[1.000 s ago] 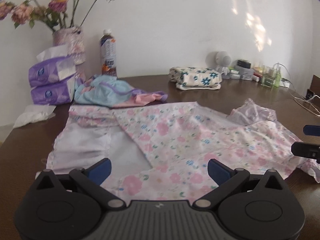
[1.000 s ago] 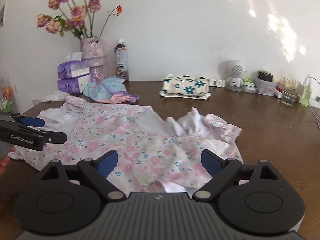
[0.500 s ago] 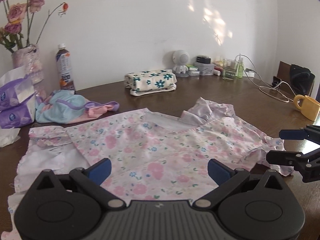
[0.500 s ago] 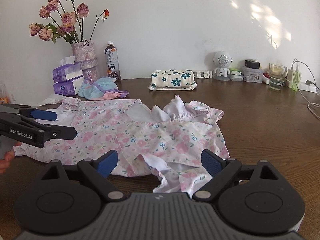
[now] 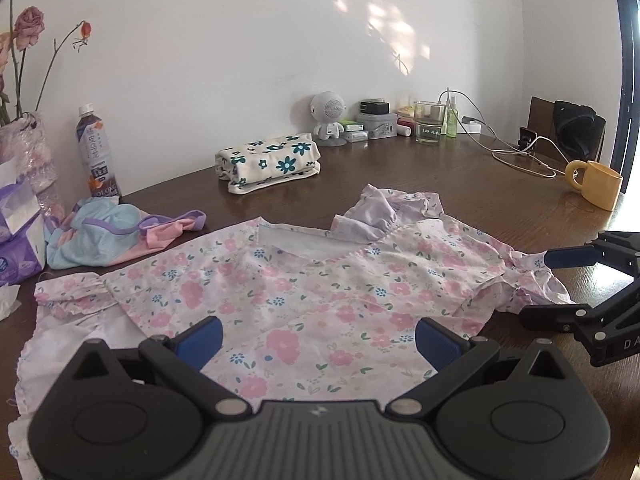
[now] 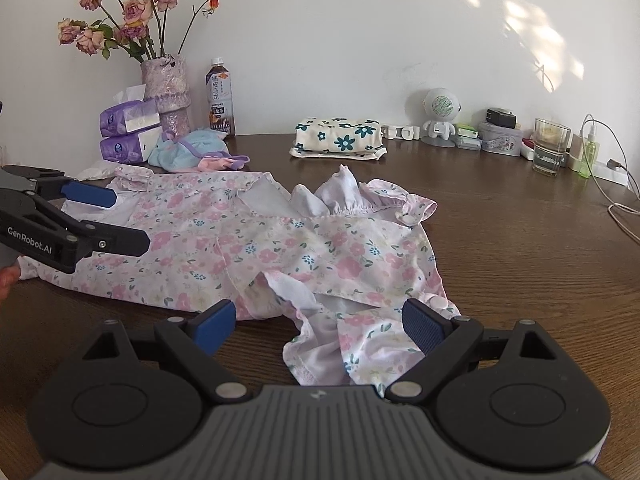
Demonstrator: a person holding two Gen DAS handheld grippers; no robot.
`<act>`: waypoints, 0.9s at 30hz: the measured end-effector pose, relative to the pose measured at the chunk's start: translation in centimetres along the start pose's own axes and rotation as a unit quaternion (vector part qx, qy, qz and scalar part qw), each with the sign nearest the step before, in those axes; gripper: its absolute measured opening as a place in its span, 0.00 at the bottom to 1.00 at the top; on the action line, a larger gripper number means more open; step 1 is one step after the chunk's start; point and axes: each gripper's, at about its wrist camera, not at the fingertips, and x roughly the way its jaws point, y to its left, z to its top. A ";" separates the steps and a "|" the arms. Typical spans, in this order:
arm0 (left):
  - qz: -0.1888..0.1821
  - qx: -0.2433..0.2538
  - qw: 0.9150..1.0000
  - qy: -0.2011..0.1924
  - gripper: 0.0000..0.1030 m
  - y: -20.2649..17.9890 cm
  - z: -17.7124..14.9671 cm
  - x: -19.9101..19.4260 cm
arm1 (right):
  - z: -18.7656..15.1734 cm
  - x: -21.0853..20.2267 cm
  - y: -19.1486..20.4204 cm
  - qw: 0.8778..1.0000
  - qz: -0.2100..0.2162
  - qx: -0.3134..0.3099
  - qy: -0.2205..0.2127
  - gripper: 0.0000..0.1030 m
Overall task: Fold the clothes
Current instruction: 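Lower both grippers onto the pink floral dress edge and close on the fabric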
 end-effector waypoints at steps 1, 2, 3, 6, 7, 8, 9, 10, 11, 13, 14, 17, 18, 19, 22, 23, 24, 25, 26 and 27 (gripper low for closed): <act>-0.001 -0.001 1.000 0.000 1.00 0.0 -0.1 0.0 | -0.1 0.0 0.0 1.000 0.000 0.001 0.001 0.89; -0.002 -0.002 1.000 0.001 1.00 0.1 -0.2 0.0 | -0.1 0.1 -0.1 1.000 0.000 0.001 0.003 0.89; -0.003 -0.003 1.000 0.002 1.00 0.2 -0.3 0.1 | -0.2 0.2 -0.1 1.000 0.000 0.000 0.005 0.89; -0.005 0.000 1.000 0.004 1.00 0.3 -0.4 0.2 | -0.2 0.3 0.1 1.000 0.001 -0.007 0.008 0.88; -0.006 0.002 1.000 0.005 1.00 0.3 -0.3 0.3 | -0.2 0.3 0.1 1.000 0.002 -0.012 0.008 0.88; -0.006 0.005 1.000 0.006 1.00 0.2 -0.2 0.4 | -0.2 0.3 0.2 1.000 0.003 -0.017 0.008 0.88; -0.006 0.008 1.000 0.007 1.00 0.1 -0.2 0.5 | -0.2 0.3 0.2 1.000 0.004 -0.023 0.008 0.88; -0.006 0.011 1.000 0.007 1.00 0.1 -0.1 0.6 | -0.3 0.4 0.2 1.000 0.004 -0.027 0.009 0.88; -0.007 0.014 1.000 0.007 1.00 0.0 0.0 0.7 | -0.3 0.4 0.2 0.999 0.004 -0.032 0.011 0.88; -0.012 0.019 1.000 0.009 1.00 -0.2 0.1 0.7 | -0.3 0.7 0.2 0.999 0.007 -0.041 0.020 0.82; -0.015 0.021 1.000 0.009 1.00 -0.3 0.1 0.8 | -0.4 0.9 0.3 0.999 0.009 -0.046 0.024 0.78; -0.027 0.034 0.999 0.010 1.00 -0.7 0.2 0.9 | -0.6 0.8 0.3 0.998 0.007 -0.063 0.029 0.75; -0.032 0.039 0.999 0.011 1.00 -0.9 0.3 1.0 | -0.7 0.7 0.3 0.997 0.006 -0.069 0.031 0.75; -0.037 0.046 0.998 0.013 1.00 -1.1 0.4 1.2 | -0.8 0.7 0.3 0.997 0.005 -0.074 0.032 0.75; -0.050 0.070 0.996 0.014 1.00 -2.2 0.7 1.6 | -1.3 -0.4 -0.4 0.996 -0.009 -0.082 0.031 0.73; -0.054 0.079 0.995 0.014 1.00 -2.7 0.9 1.8 | -1.4 -0.9 -0.8 0.996 -0.013 -0.082 0.032 0.72; -0.059 0.088 0.994 0.014 1.00 -3.2 1.0 2.0 | -1.6 -1.3 -1.1 0.996 -0.016 -0.081 0.032 0.71; -0.065 0.099 0.993 0.014 1.00 -3.8 1.2 2.3 | -1.8 -1.6 -1.3 0.996 -0.017 -0.080 0.033 0.70; -0.071 0.113 0.991 0.014 1.00 -4.5 1.4 2.6 | -1.9 -1.9 -1.6 0.996 -0.018 -0.080 0.035 0.69; -0.076 0.129 0.989 0.014 0.99 -5.3 1.5 2.9 | -2.1 -2.1 -1.7 0.996 -0.018 -0.081 0.036 0.68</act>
